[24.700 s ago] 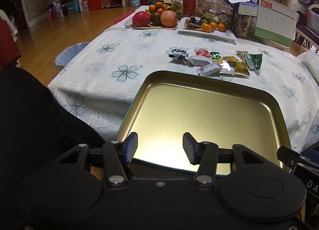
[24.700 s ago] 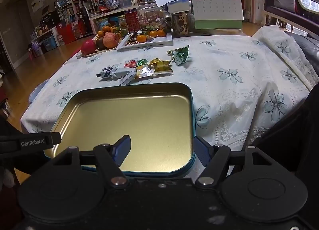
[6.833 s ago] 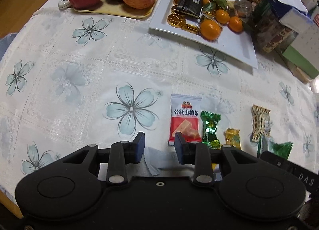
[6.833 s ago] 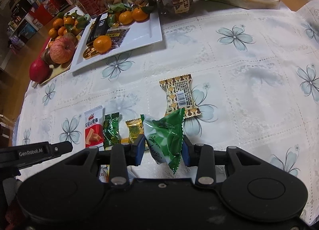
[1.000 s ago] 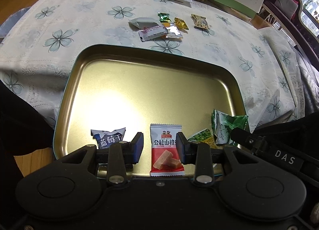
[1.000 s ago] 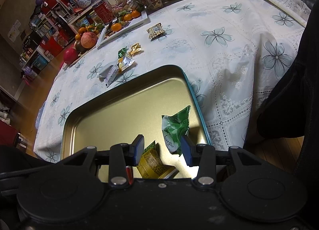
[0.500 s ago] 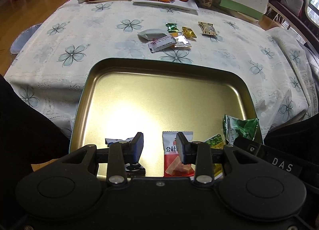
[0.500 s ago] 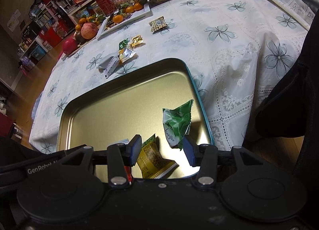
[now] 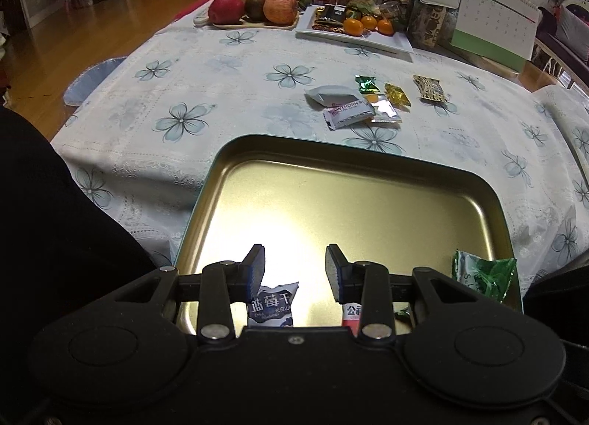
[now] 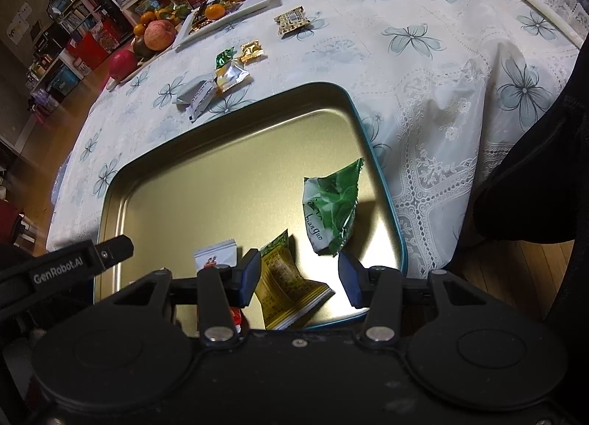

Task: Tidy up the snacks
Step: 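Move both tools back over the remaining snacks on the table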

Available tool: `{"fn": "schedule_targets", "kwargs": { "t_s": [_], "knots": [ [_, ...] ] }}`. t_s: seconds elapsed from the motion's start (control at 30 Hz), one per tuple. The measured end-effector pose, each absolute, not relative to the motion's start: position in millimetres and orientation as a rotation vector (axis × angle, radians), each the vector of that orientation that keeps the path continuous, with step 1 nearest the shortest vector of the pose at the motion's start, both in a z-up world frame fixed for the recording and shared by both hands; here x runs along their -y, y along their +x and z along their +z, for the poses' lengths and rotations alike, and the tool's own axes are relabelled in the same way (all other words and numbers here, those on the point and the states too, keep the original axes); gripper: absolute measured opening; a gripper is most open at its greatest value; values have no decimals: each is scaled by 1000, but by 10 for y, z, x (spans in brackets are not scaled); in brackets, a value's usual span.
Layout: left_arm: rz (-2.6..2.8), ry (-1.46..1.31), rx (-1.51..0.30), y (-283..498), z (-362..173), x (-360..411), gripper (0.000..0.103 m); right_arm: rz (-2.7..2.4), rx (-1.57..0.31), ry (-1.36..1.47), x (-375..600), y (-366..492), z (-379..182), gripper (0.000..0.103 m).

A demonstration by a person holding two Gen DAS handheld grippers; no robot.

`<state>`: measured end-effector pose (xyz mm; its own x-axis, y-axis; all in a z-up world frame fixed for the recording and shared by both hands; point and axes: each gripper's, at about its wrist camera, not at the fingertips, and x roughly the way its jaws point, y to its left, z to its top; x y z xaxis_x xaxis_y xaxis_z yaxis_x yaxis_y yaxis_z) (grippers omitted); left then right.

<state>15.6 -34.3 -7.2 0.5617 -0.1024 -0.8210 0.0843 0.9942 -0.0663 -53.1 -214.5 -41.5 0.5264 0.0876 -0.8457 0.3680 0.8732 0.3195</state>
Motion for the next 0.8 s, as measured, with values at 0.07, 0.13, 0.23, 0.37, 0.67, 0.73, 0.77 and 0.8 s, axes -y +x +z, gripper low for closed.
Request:
{"fn": "schedule_targets", "kwargs": {
  "t_s": [0.07, 0.13, 0.23, 0.37, 0.67, 0.73, 0.77, 0.8],
  "knots": [
    [-99, -12, -971, 175, -80, 344, 45, -170, -1022, 505, 2137, -519, -431, 49],
    [-105, -21, -990, 203, -92, 334, 45, -165, -1032, 504, 2127, -502, -446, 49],
    [-130, -33, -1029, 246, -102, 318, 45, -152, -1038, 497, 2105, -482, -449, 49],
    [-157, -8, -1063, 317, -75, 328, 45, -131, -1058, 498, 2098, -442, -455, 49],
    [-223, 34, -1077, 728, 144, 321, 45, -88, -1091, 519, 2200, -143, -328, 49],
    [-231, 44, -1064, 870, 206, 336, 45, -78, -1083, 502, 2227, -26, -255, 49],
    [-232, 52, -1057, 959, 238, 345, 45, -71, -1080, 492, 2254, 57, -208, 49],
    [-233, 56, -1052, 1035, 267, 355, 45, -62, -1077, 484, 2275, 130, -170, 49]
  ]
}}
